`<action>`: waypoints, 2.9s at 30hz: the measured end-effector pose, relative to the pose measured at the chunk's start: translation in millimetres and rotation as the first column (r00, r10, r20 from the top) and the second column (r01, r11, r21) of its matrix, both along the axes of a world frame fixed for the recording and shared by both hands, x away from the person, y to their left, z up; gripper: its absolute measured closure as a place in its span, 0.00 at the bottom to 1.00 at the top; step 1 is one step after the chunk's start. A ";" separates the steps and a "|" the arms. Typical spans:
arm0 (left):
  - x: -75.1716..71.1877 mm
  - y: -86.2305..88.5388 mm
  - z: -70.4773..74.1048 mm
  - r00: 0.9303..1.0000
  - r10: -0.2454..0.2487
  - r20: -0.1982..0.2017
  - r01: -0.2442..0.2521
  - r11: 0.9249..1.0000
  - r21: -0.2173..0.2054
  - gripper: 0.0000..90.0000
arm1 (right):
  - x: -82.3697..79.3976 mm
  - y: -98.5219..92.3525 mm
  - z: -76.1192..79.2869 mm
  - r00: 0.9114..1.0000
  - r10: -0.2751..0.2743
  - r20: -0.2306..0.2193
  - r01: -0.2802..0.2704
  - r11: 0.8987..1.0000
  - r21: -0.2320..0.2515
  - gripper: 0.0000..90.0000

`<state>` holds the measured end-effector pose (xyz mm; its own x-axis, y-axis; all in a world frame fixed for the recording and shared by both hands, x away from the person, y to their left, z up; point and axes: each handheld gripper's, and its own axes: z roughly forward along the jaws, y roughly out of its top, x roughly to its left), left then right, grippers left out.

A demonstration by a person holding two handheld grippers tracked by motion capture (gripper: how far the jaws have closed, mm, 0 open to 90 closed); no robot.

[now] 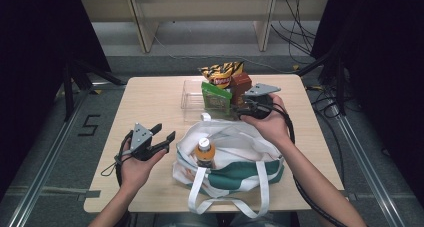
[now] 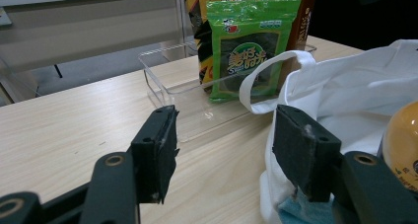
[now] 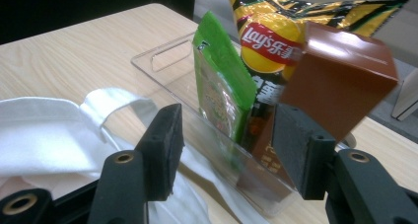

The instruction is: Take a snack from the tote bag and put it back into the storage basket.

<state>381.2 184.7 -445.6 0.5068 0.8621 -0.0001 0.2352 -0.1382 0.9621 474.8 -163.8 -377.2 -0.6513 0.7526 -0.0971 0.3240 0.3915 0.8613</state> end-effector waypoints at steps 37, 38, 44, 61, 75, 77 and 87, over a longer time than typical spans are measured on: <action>-0.9 2.2 1.0 1.000 0.014 0.013 -0.014 1.000 -0.022 0.47 | -62.4 -95.8 -9.3 0.994 -0.105 -0.018 0.106 0.993 0.049 0.51; -1.0 1.9 1.1 1.000 0.011 0.017 -0.011 1.000 -0.022 0.47 | -64.8 -96.5 -9.6 0.992 -0.122 -0.031 0.124 0.991 0.056 0.51; -1.2 0.4 2.4 1.000 0.006 0.014 -0.006 1.000 -0.028 0.47 | -72.0 -104.5 -11.6 0.991 -0.136 -0.013 0.136 0.989 0.057 0.51; -10.0 -11.5 17.6 0.998 -0.048 0.029 0.049 0.997 -0.052 0.44 | -89.4 -137.0 -21.2 0.981 -0.190 0.039 0.186 0.978 0.096 0.51; -20.0 -24.7 30.1 0.992 -0.120 0.046 0.124 0.989 -0.079 0.43 | -89.3 -143.4 -26.6 0.975 -0.220 0.018 0.217 0.971 0.102 0.51; -21.4 -27.0 31.4 0.991 -0.128 0.048 0.132 0.988 -0.082 0.44 | -89.1 -143.8 -26.7 0.972 -0.234 0.013 0.231 0.967 0.107 0.51; -26.2 -38.5 33.7 0.983 -0.176 0.053 0.180 0.980 -0.085 0.44 | -90.0 -143.0 -27.2 0.971 -0.239 -0.020 0.240 0.964 0.111 0.50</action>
<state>355.1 146.1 -411.8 0.6531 0.7558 -0.0468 0.1712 -0.0872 0.9814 384.9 -306.8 -404.4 -0.4510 0.8925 0.0005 0.4022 0.2028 0.8928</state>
